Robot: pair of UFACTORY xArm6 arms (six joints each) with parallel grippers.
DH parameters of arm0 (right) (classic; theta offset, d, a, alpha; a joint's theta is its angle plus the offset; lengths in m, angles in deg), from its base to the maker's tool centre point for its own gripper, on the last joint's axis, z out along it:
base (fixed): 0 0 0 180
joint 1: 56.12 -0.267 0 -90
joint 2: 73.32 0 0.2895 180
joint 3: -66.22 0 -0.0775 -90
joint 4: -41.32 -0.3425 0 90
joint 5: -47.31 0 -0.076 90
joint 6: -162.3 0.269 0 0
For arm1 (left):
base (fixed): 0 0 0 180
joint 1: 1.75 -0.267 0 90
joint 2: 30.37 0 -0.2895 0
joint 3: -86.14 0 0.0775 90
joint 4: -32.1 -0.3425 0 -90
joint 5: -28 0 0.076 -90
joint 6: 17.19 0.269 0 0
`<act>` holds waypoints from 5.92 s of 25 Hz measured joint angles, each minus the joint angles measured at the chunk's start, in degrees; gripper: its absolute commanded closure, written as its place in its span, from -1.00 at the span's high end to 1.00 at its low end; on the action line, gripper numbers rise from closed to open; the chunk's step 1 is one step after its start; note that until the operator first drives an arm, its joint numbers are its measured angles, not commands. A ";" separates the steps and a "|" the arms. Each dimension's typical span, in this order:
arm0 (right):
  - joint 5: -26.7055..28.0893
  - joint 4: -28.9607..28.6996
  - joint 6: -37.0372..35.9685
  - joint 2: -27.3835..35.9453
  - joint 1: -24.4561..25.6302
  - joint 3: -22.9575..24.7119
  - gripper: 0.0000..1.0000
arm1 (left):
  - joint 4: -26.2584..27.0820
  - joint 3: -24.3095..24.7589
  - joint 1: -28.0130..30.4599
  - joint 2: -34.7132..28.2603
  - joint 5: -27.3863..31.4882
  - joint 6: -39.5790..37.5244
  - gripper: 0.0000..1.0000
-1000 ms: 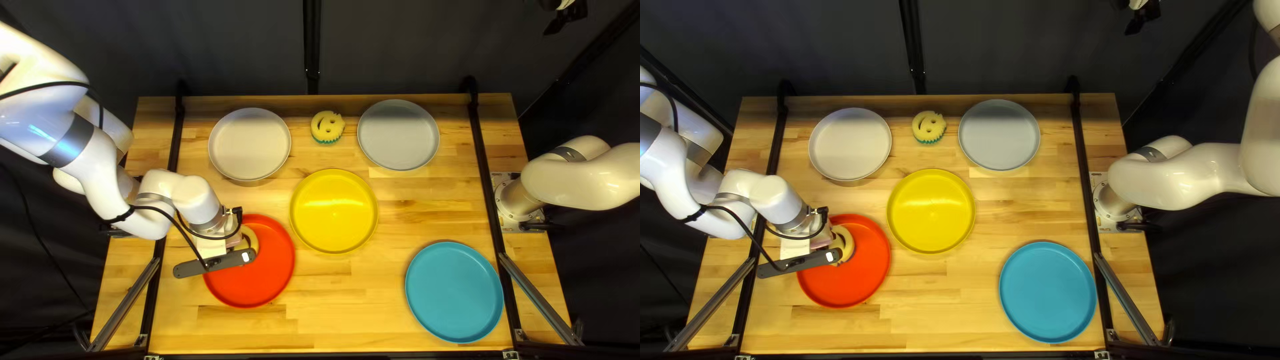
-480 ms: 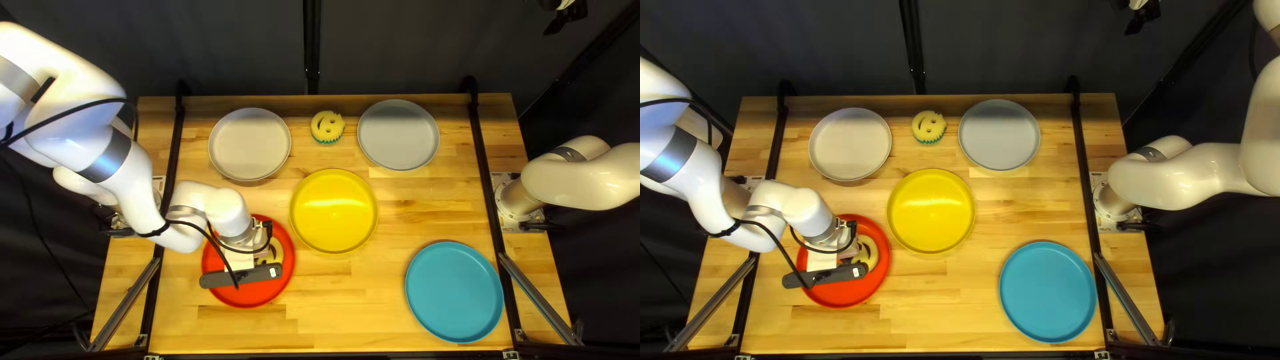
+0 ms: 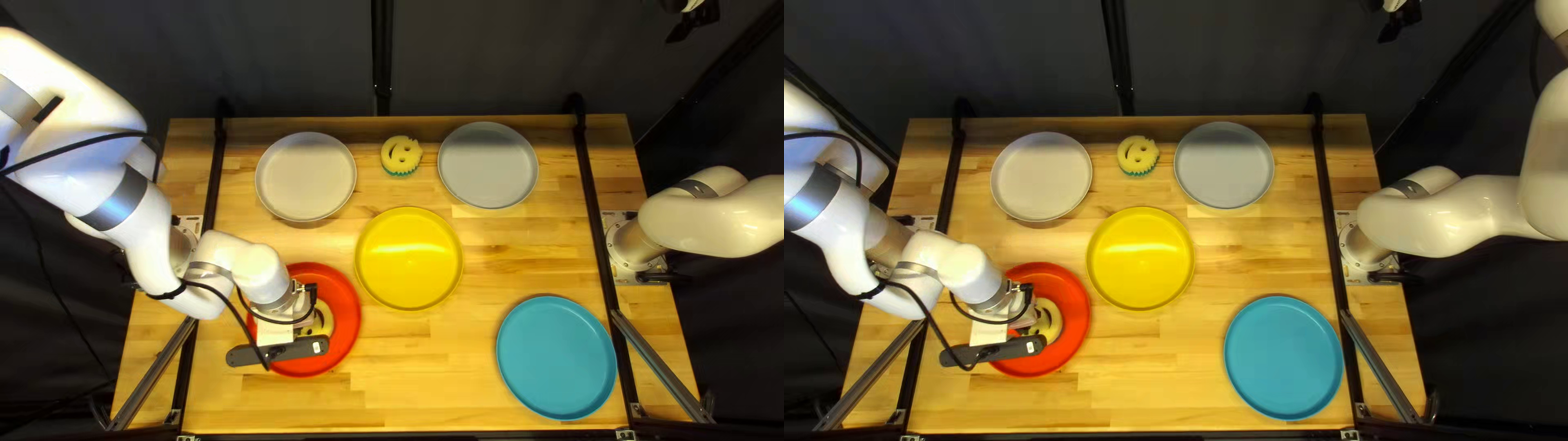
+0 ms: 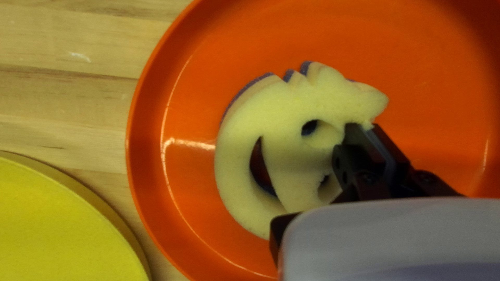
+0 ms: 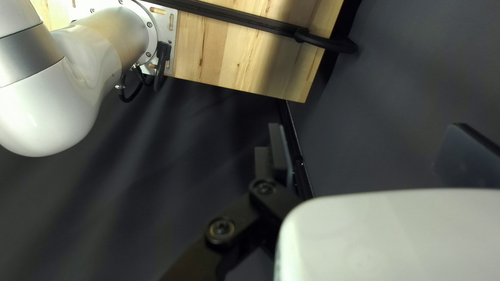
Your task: Pick up sponge and scrub the plate
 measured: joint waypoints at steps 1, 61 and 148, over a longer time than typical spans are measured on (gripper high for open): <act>0.00 0.00 0.00 0.00 0.00 0.00 1.00 | -0.37 0.40 0.38 -0.74 0.33 -1.02 -1.00; 0.00 0.00 0.00 0.00 0.00 0.00 1.00 | -7.46 -4.06 -44.32 -15.63 20.89 6.26 -1.00; 0.00 0.00 0.00 0.00 0.00 0.00 1.00 | -3.78 -7.89 -58.87 4.49 14.29 21.73 -1.00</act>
